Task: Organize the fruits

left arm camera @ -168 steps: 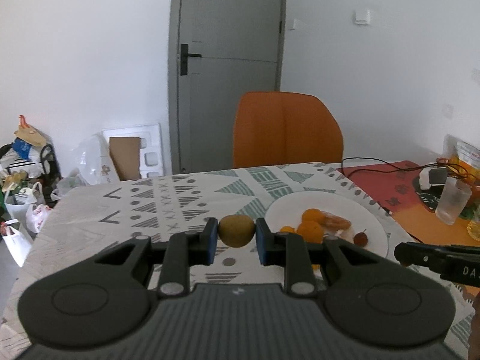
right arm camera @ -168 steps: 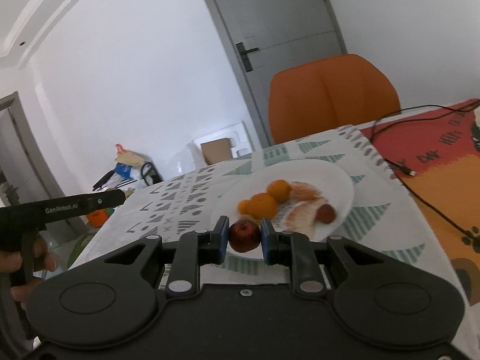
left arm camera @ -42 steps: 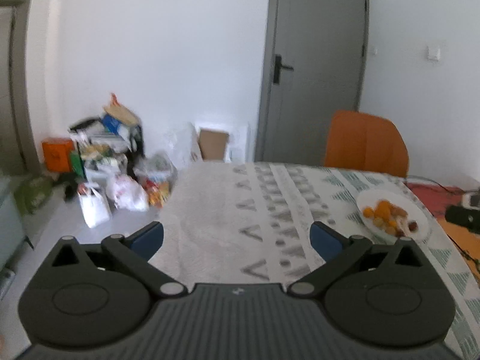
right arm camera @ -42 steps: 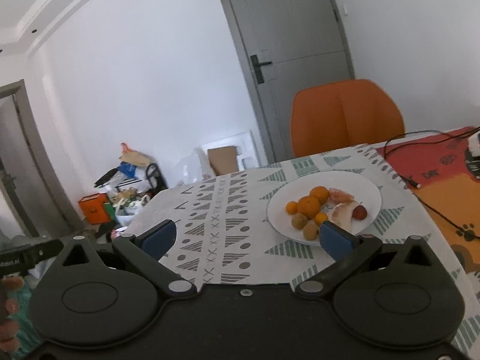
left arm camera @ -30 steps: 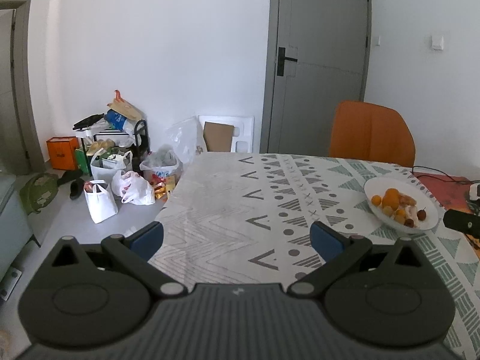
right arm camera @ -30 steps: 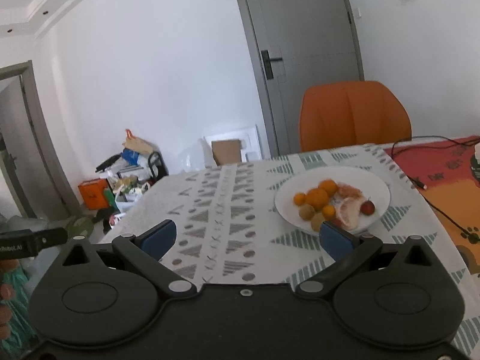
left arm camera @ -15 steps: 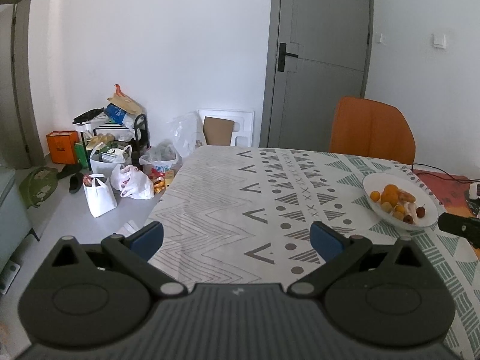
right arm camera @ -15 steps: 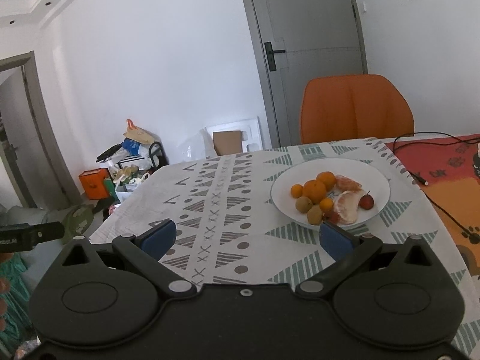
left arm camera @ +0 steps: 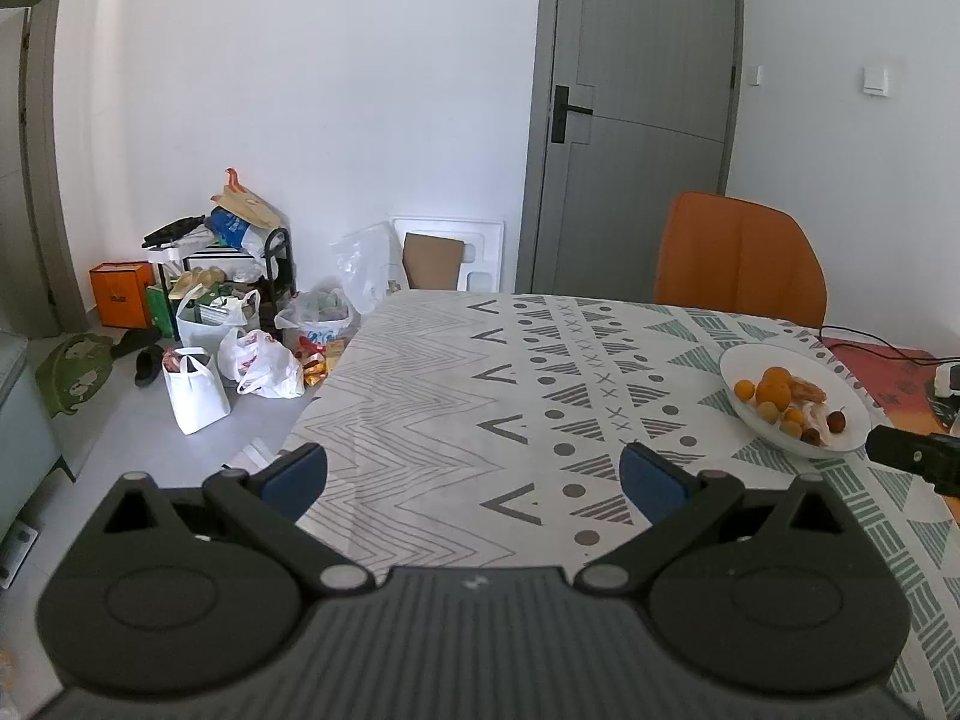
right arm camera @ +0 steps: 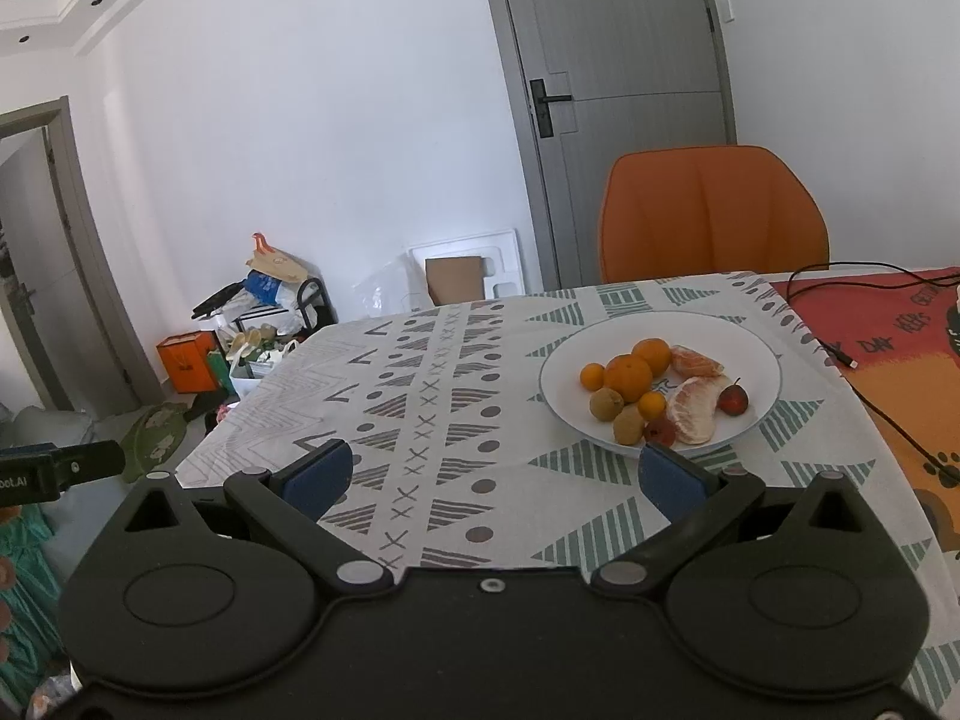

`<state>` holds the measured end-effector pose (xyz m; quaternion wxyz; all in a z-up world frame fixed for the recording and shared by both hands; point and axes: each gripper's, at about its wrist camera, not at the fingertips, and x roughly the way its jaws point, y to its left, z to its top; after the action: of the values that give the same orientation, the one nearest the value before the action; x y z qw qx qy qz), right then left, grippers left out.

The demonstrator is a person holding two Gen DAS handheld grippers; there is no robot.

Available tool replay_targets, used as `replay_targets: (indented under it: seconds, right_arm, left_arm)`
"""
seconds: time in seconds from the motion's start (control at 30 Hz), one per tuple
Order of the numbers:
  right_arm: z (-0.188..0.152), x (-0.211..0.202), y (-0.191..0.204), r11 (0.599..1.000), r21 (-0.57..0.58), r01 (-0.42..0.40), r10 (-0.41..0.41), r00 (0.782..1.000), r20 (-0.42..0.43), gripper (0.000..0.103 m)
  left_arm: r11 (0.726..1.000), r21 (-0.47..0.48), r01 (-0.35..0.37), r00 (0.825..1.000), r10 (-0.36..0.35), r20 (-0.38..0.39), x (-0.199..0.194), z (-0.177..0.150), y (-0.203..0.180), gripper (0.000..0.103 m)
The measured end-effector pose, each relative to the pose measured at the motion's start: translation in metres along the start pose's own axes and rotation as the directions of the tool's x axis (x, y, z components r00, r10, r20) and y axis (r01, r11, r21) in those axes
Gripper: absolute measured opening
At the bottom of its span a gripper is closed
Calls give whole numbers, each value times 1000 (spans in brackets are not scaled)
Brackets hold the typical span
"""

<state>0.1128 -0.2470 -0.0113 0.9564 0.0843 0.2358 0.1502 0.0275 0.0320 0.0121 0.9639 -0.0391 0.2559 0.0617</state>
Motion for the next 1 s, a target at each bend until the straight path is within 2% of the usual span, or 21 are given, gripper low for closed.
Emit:
replay_targets:
  seconds: [1.0]
  right_arm:
    - [2, 1, 0, 1000, -2, 1, -1, 1000, 1, 103]
  left_arm:
    - [1000, -13, -1, 1000, 1, 0, 2, -1, 1, 103]
